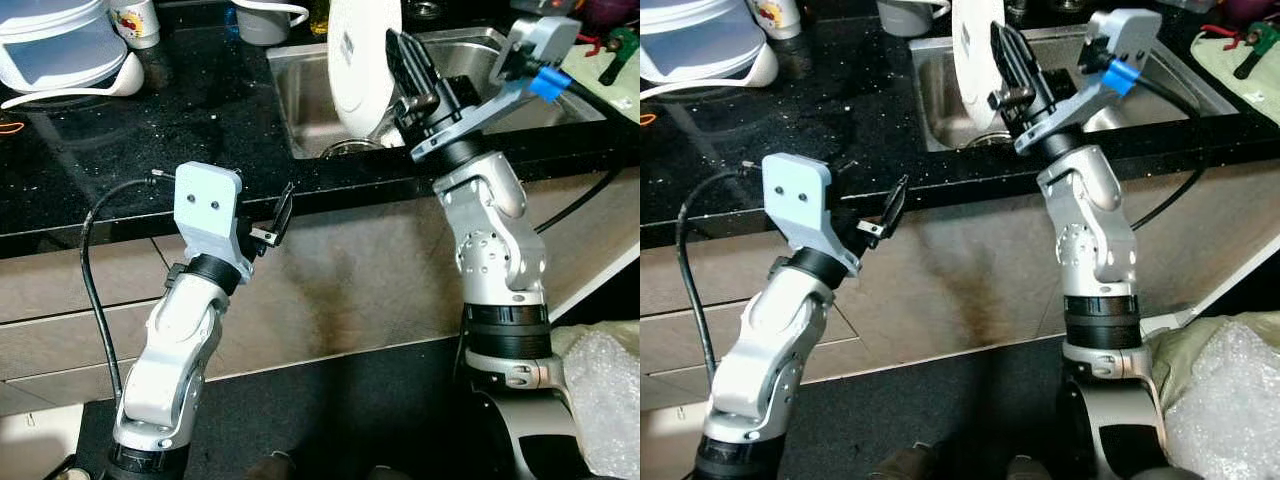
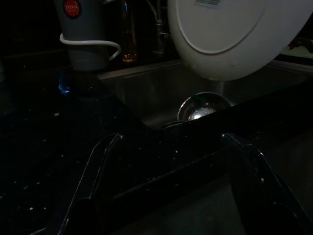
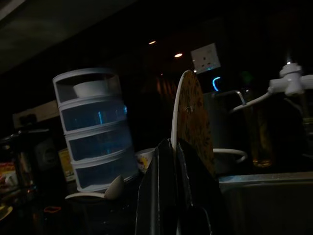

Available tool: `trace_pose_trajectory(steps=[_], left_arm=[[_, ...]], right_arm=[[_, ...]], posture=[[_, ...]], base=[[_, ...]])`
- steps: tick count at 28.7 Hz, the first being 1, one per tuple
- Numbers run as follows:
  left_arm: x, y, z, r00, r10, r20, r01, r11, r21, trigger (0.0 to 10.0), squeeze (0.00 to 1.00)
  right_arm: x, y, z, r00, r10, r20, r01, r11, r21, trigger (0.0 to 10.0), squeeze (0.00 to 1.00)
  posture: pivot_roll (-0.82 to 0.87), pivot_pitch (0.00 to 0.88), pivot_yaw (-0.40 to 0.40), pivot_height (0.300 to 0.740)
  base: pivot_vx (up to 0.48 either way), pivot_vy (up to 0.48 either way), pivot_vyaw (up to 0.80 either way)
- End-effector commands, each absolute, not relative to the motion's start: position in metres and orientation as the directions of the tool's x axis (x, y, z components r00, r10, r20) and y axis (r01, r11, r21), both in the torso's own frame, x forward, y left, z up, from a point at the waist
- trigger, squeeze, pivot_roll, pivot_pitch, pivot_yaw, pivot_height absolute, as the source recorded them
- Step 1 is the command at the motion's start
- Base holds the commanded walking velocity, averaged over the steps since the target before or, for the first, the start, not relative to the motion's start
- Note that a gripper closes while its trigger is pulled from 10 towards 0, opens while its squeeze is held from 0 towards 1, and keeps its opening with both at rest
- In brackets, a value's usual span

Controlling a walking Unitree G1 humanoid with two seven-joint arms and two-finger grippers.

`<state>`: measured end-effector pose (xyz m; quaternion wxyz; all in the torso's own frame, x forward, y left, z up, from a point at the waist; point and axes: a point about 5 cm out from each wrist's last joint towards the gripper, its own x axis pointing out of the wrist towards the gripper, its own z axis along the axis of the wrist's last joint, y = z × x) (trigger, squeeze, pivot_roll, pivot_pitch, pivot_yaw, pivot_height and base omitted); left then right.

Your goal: Kitchen organization

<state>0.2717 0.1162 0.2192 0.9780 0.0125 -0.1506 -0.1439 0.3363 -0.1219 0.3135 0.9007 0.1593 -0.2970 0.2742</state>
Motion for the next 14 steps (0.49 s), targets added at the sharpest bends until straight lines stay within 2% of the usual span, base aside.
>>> trace_pose_trajectory(steps=[1,14], left_arm=[[0.2703,0.1167,0.2229,0.905,-0.291,0.311,0.278,0.957,0.086,10.0,0.00],[0.2700,0.1169,0.2219,0.902,-0.298,0.311,0.283,0.954,0.094,10.0,0.00]], right_arm=[[0.3324,-0.1199,0.3205,0.646,0.403,0.648,-0.606,0.787,0.114,10.0,0.00],[0.3321,-0.1158,0.3142,0.650,0.437,0.621,-0.618,0.780,0.097,10.0,0.00]], posture=[[0.05,0.088,-0.033,0.740],[0.05,0.081,-0.034,0.740]], base=[[0.244,0.000,0.00],[0.369,0.000,0.00]])
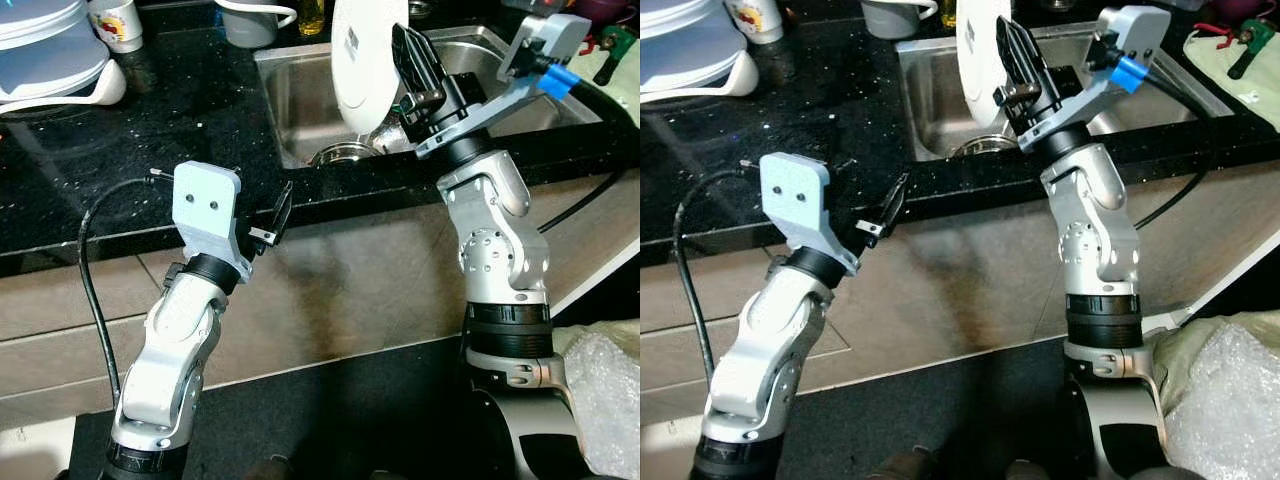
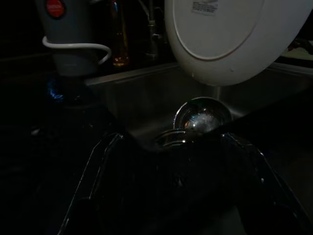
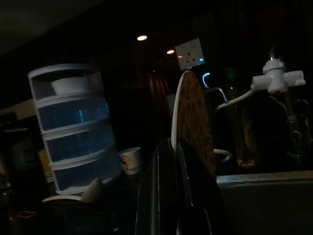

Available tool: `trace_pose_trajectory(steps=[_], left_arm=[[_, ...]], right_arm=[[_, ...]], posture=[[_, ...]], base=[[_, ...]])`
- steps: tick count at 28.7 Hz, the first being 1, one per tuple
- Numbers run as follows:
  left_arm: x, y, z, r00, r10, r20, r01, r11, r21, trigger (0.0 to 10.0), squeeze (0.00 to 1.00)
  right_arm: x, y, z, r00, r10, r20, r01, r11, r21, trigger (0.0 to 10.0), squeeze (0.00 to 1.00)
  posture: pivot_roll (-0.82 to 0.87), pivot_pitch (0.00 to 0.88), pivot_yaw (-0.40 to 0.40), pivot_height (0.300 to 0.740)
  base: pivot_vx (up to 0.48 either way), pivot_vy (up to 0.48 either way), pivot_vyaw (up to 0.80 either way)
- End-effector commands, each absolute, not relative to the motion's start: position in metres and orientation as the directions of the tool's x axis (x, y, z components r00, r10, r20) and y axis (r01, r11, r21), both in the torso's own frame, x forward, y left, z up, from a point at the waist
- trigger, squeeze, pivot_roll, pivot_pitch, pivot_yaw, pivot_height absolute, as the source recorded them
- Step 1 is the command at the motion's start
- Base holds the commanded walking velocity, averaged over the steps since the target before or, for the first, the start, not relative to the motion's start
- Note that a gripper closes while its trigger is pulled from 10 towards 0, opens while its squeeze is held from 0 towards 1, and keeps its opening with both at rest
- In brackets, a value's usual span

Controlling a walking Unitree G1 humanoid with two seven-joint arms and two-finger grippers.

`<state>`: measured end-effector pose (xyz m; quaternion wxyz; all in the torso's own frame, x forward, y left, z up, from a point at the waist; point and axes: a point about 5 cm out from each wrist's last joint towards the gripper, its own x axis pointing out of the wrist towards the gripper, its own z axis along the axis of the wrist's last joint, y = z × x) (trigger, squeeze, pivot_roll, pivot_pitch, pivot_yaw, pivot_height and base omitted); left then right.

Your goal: Kitchen organization

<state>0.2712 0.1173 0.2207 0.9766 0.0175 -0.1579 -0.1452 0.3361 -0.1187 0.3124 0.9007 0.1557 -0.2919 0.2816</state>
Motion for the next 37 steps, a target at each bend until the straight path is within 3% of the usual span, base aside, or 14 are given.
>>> trace_pose_trajectory(steps=[1,19,30,33,36,37], left_arm=[[0.270,0.117,0.222,0.902,-0.298,0.311,0.283,0.954,0.094,10.0,0.00],[0.270,0.116,0.221,0.905,-0.294,0.307,0.279,0.956,0.094,10.0,0.00],[0.270,0.116,0.218,0.914,-0.281,0.293,0.272,0.959,0.075,10.0,0.00],[0.269,0.118,0.217,0.918,-0.271,0.290,0.262,0.963,0.069,10.0,0.00],[0.268,0.118,0.217,0.920,-0.267,0.288,0.258,0.964,0.069,10.0,0.00],[0.267,0.118,0.216,0.923,-0.262,0.281,0.252,0.965,0.072,10.0,0.00]], right_arm=[[0.332,-0.116,0.314,0.650,0.437,0.621,-0.618,0.780,0.097,10.0,0.00],[0.332,-0.113,0.310,0.657,0.460,0.598,-0.618,0.783,0.077,10.0,0.00],[0.347,-0.113,0.294,0.757,0.459,0.465,-0.511,0.859,-0.017,10.0,0.00],[0.362,-0.114,0.286,0.811,0.491,0.318,-0.469,0.870,-0.149,10.0,0.00],[0.366,-0.115,0.285,0.826,0.487,0.283,-0.452,0.873,-0.183,10.0,0.00],[0.375,-0.116,0.280,0.853,0.487,0.185,-0.429,0.858,-0.282,10.0,0.00]], posture=[[0.05,0.081,-0.034,0.740],[0.05,0.082,-0.034,0.740],[0.05,0.090,-0.037,0.740],[0.05,0.100,-0.046,0.740],[0.05,0.100,-0.046,0.740],[0.05,0.113,-0.058,0.740]], base=[[0.405,0.000,0.00],[0.393,0.000,0.00],[0.000,0.000,0.00],[0.000,0.000,0.00],[0.000,0.000,0.00],[0.000,0.000,0.00]])
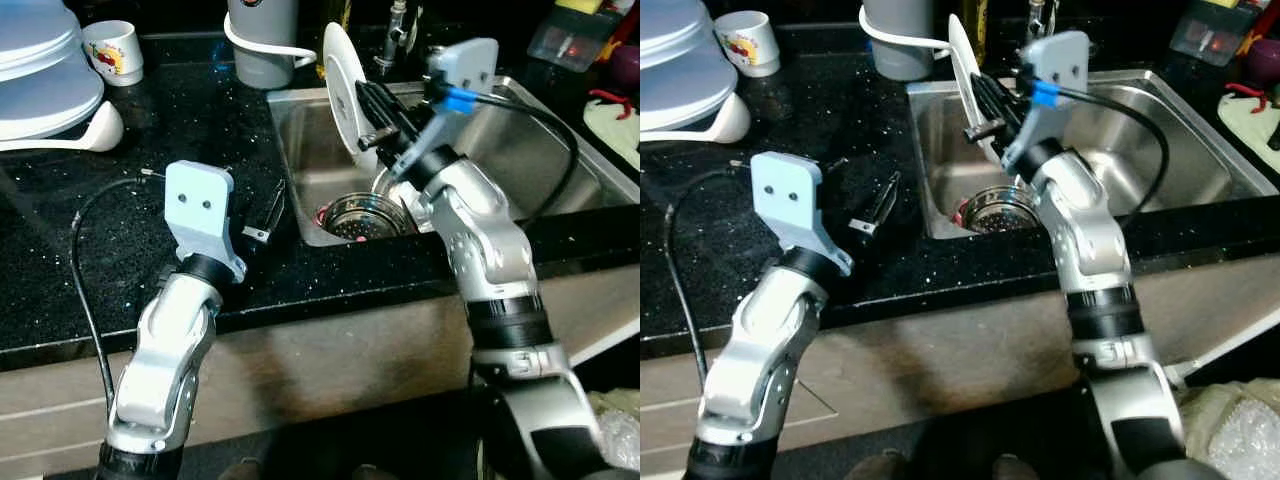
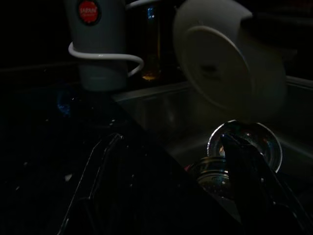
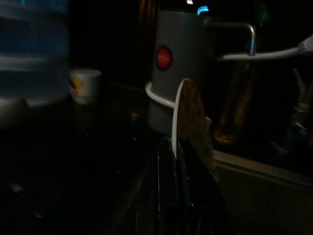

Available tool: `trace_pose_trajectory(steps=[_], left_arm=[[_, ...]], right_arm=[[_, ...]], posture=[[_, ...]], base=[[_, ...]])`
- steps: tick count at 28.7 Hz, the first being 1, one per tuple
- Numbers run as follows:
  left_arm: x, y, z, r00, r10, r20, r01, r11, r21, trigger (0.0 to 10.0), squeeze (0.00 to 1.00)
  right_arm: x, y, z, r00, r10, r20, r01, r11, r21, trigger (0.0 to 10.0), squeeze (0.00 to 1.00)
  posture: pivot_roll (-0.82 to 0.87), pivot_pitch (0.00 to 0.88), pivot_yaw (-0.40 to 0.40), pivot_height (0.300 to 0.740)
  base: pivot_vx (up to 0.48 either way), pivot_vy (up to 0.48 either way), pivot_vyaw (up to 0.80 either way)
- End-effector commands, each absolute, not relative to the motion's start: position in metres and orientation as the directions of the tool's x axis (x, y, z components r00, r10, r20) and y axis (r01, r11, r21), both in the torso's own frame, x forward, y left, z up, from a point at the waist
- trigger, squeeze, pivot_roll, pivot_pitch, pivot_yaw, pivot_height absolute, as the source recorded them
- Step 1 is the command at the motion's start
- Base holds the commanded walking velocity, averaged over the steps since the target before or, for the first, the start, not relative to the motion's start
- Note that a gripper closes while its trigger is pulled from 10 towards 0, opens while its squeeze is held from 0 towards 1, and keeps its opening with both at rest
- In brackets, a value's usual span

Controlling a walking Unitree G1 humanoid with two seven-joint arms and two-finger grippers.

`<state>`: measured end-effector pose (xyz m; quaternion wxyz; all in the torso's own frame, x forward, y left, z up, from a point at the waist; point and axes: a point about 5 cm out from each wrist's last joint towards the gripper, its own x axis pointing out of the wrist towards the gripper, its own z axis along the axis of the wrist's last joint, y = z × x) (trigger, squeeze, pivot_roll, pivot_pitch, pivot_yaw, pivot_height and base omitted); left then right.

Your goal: Kitchen organization

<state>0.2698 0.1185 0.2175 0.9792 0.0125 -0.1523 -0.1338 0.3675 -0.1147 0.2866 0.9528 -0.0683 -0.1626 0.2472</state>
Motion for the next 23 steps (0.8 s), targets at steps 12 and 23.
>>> trace_pose_trajectory(steps=[12,23], left_arm=[[0.256,0.120,0.210,0.934,-0.254,0.252,0.240,0.967,0.085,10.0,0.00],[0.243,0.124,0.208,0.948,-0.234,0.216,0.216,0.971,0.107,10.0,0.00]], right_arm=[[0.393,-0.111,0.249,0.871,0.472,-0.134,-0.468,0.717,-0.516,10.0,0.00],[0.398,-0.095,0.227,0.802,0.472,-0.364,-0.595,0.583,-0.553,10.0,0.00]], posture=[[0.06,0.155,-0.083,0.740],[0.07,0.199,-0.096,0.740]], base=[[0.000,0.000,0.00],[0.000,0.000,0.00]])
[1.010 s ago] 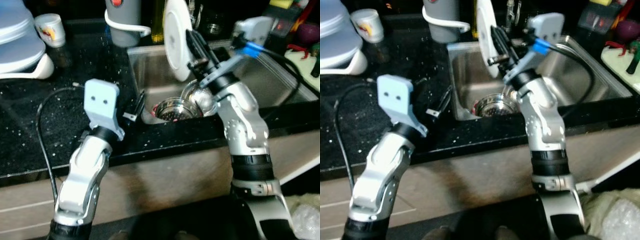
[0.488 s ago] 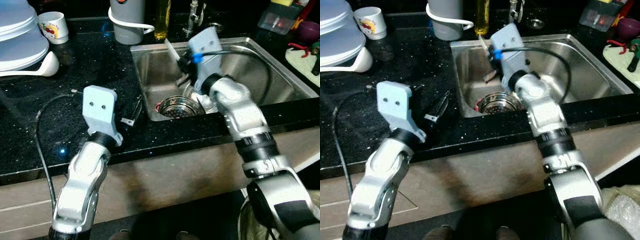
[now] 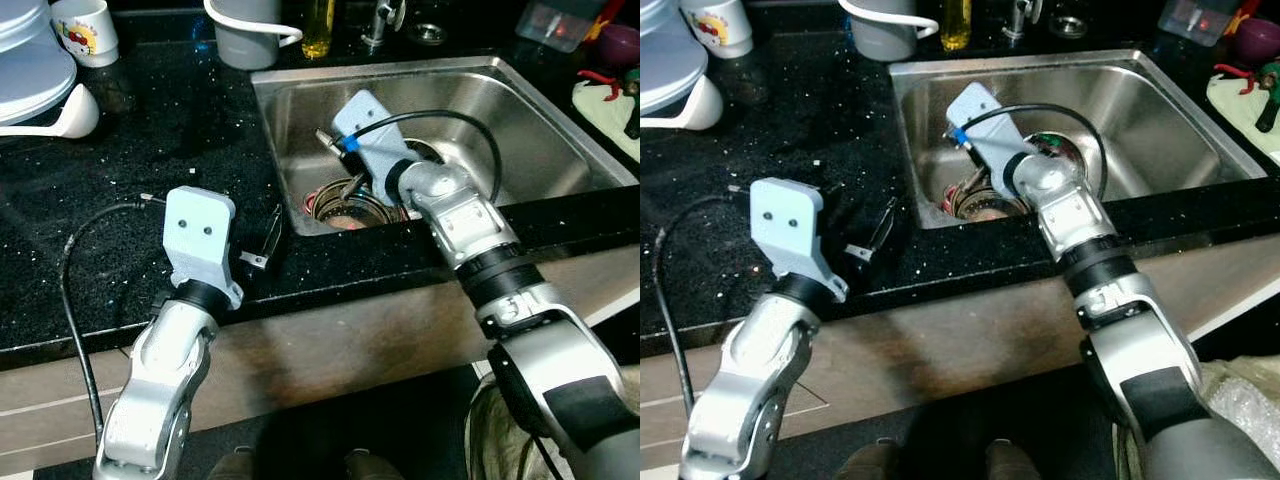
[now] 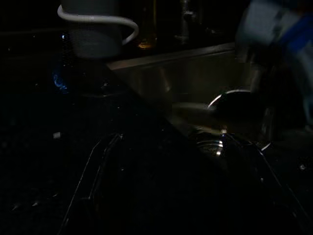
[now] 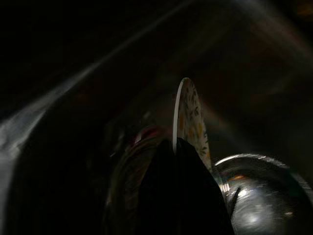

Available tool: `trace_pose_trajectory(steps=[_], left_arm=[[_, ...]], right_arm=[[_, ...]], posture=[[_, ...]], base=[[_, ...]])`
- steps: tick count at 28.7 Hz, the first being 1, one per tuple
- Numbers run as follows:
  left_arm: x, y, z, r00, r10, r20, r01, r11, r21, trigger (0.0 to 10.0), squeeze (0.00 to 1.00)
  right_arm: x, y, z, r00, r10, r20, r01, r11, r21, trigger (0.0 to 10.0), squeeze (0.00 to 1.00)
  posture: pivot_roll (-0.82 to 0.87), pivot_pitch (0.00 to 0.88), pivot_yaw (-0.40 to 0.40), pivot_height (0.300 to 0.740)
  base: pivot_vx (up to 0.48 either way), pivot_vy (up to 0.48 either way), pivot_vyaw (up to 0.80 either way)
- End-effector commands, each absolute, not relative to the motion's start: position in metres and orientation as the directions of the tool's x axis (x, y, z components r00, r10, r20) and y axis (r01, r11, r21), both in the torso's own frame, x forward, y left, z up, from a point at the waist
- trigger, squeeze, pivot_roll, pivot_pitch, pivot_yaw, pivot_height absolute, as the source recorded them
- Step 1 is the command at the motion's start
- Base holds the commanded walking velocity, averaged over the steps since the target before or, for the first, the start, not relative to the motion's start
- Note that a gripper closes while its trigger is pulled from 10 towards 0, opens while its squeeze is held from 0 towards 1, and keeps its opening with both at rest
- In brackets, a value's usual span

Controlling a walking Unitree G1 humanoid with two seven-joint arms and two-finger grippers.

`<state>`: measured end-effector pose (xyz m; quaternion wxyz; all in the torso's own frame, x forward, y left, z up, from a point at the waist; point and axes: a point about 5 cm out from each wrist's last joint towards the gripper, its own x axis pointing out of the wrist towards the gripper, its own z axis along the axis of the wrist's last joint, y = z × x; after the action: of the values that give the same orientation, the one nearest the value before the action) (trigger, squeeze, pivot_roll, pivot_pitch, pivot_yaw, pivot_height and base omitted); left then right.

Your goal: Kitchen organization

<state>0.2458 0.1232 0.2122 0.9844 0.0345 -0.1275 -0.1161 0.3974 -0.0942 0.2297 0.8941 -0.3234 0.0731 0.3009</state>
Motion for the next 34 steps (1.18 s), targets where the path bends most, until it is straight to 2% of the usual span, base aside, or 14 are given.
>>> trace_pose_trajectory(steps=[1,9,10,15,16,17,18,22,28,29,30,31,32,34], left_arm=[[0.243,0.124,0.208,0.949,-0.232,0.213,0.213,0.971,0.108,10.0,0.00],[0.240,0.123,0.207,0.951,-0.231,0.205,0.213,0.971,0.107,10.0,0.00],[0.240,0.123,0.208,0.951,-0.232,0.204,0.214,0.971,0.106,10.0,0.00],[0.241,0.122,0.208,0.951,-0.234,0.202,0.216,0.971,0.107,10.0,0.00],[0.242,0.122,0.208,0.951,-0.234,0.202,0.217,0.970,0.106,10.0,0.00],[0.242,0.122,0.208,0.951,-0.235,0.202,0.217,0.970,0.106,10.0,0.00],[0.242,0.121,0.208,0.950,-0.237,0.204,0.219,0.970,0.105,10.0,0.00],[0.245,0.119,0.208,0.946,-0.251,0.205,0.235,0.967,0.103,10.0,0.00],[0.249,0.116,0.208,0.941,-0.268,0.207,0.251,0.962,0.105,10.0,0.00],[0.252,0.114,0.208,0.939,-0.274,0.208,0.257,0.961,0.105,10.0,0.00],[0.252,0.114,0.208,0.939,-0.274,0.208,0.257,0.961,0.105,10.0,0.00],[0.253,0.112,0.208,0.939,-0.277,0.205,0.260,0.960,0.106,10.0,0.00],[0.253,0.112,0.208,0.939,-0.277,0.205,0.260,0.960,0.106,10.0,0.00],[0.254,0.111,0.207,0.940,-0.279,0.195,0.263,0.959,0.103,10.0,0.00]], right_arm=[[0.398,-0.095,0.225,0.802,0.463,-0.378,-0.596,0.570,-0.565,10.0,0.00],[0.402,-0.104,0.217,0.827,0.370,-0.424,-0.562,0.515,-0.647,10.0,0.00],[0.403,-0.105,0.220,0.835,0.371,-0.408,-0.551,0.538,-0.639,10.0,1.00],[0.405,-0.106,0.230,0.842,0.422,-0.338,-0.540,0.643,-0.543,10.0,1.00],[0.405,-0.108,0.236,0.838,0.450,-0.307,-0.545,0.680,-0.491,10.0,0.64],[0.404,-0.109,0.239,0.835,0.470,-0.285,-0.549,0.701,-0.454,10.0,0.64],[0.404,-0.112,0.246,0.828,0.508,-0.237,-0.560,0.733,-0.386,10.0,0.00],[0.393,-0.133,0.276,0.749,0.661,0.039,-0.650,0.745,-0.150,10.0,0.00],[0.374,-0.150,0.275,0.679,0.726,0.103,-0.706,0.686,-0.178,10.0,0.00],[0.363,-0.149,0.278,0.609,0.773,0.179,-0.765,0.632,-0.122,10.0,0.00],[0.363,-0.149,0.278,0.609,0.773,0.179,-0.765,0.632,-0.122,10.0,0.00],[0.349,-0.145,0.281,0.508,0.820,0.263,-0.838,0.542,-0.069,10.0,0.00],[0.349,-0.145,0.281,0.508,0.820,0.263,-0.838,0.542,-0.069,10.0,0.00],[0.320,-0.139,0.277,0.322,0.869,0.377,-0.932,0.361,-0.037,10.0,0.00]], posture=[[0.07,0.199,-0.096,0.740],[0.07,0.202,-0.103,0.740],[0.07,0.199,-0.102,0.740],[0.07,0.190,-0.100,0.740],[0.07,0.185,-0.098,0.740],[0.07,0.183,-0.097,0.740],[0.07,0.177,-0.095,0.740],[0.07,0.160,-0.088,0.740],[0.05,0.140,-0.072,0.740],[0.05,0.134,-0.063,0.740],[0.05,0.134,-0.063,0.740],[0.05,0.133,-0.057,0.740],[0.05,0.133,-0.057,0.740],[0.05,0.131,-0.051,0.740]], base=[[0.000,0.000,0.00],[0.000,0.000,0.00],[0.000,0.000,0.00],[0.000,0.000,0.00],[0.000,0.000,0.00],[0.000,0.000,0.00],[0.000,0.000,0.00],[0.000,0.000,0.00],[0.000,0.000,0.00],[0.000,0.000,0.00],[0.000,0.000,0.00],[0.000,0.000,0.00],[0.000,0.000,0.00],[0.000,0.000,0.00]])
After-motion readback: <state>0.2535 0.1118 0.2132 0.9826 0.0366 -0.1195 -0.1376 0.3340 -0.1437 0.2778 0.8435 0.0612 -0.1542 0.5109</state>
